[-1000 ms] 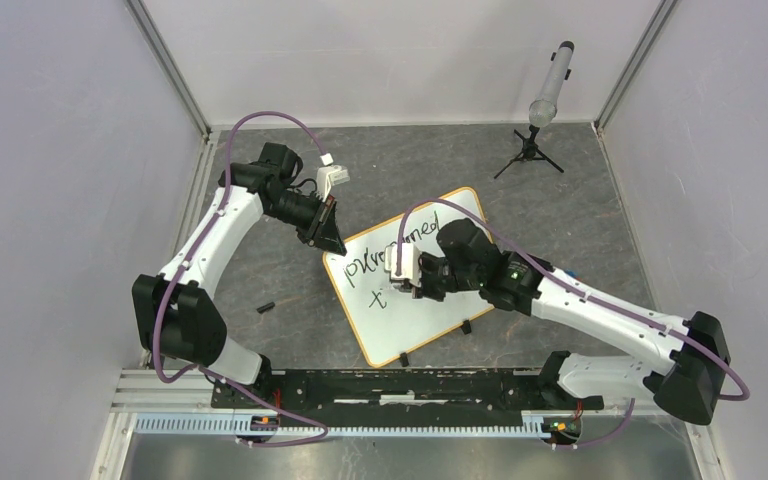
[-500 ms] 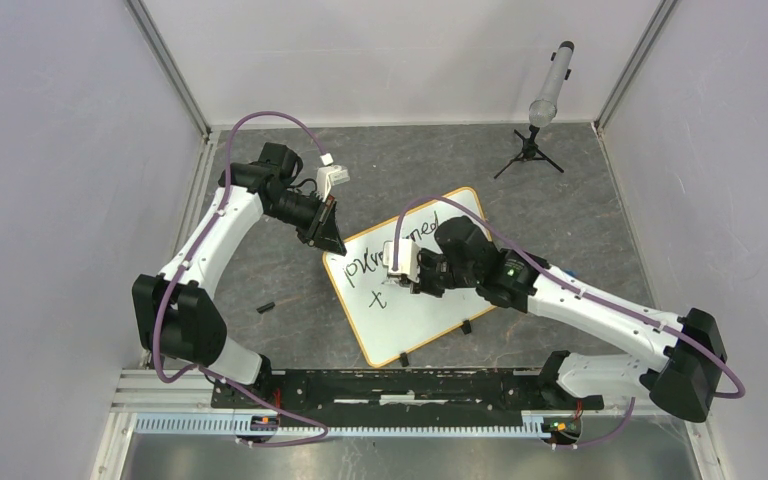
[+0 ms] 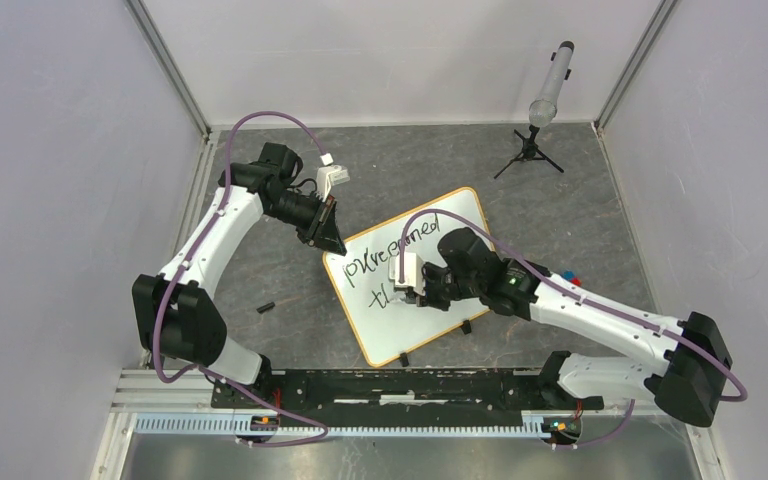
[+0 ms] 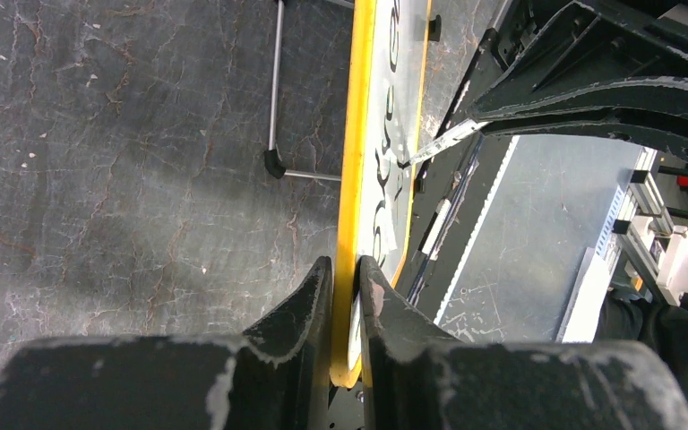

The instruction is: Write a sentence on the whiteboard

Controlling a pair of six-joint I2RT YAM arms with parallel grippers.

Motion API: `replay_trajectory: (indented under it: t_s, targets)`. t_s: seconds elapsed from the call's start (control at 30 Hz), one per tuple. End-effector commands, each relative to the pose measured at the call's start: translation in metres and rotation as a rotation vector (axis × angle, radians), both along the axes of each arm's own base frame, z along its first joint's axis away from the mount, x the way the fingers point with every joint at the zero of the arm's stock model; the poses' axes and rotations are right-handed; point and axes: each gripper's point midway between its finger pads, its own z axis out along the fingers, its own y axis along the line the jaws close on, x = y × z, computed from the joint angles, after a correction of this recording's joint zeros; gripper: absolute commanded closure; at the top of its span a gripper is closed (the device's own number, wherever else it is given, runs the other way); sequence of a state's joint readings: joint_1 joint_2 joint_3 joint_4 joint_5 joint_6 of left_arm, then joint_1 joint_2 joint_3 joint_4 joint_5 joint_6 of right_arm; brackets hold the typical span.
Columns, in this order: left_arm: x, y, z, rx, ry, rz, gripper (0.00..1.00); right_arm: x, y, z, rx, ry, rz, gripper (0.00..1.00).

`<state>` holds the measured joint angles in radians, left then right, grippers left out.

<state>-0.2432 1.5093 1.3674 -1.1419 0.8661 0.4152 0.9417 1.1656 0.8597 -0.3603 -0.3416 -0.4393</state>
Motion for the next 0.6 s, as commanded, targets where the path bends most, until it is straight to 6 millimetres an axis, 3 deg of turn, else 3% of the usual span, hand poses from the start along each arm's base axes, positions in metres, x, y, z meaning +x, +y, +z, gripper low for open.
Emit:
replay_trajectory:
  t_s: [0.0,0.2,0.4,0.57]
  targets:
    - [0.004,0.001,0.001,0.003,-0.042,-0.003,0.98,-0.004,-0.004,-0.005,-0.003,0.014,-0.005,1.0]
    - [0.005,0.0,0.001,0.002,-0.039,-0.003,0.98,-0.001,0.002,0.006,0.019,-0.001,-0.001,1.0]
    - [0.005,0.0,0.001,0.004,-0.04,-0.004,0.98,0.014,0.008,0.024,0.042,-0.052,-0.04,1.0]
    - [0.004,0.001,-0.001,0.005,-0.038,-0.006,0.98,0.022,0.008,0.025,0.04,-0.061,-0.058,1.0]
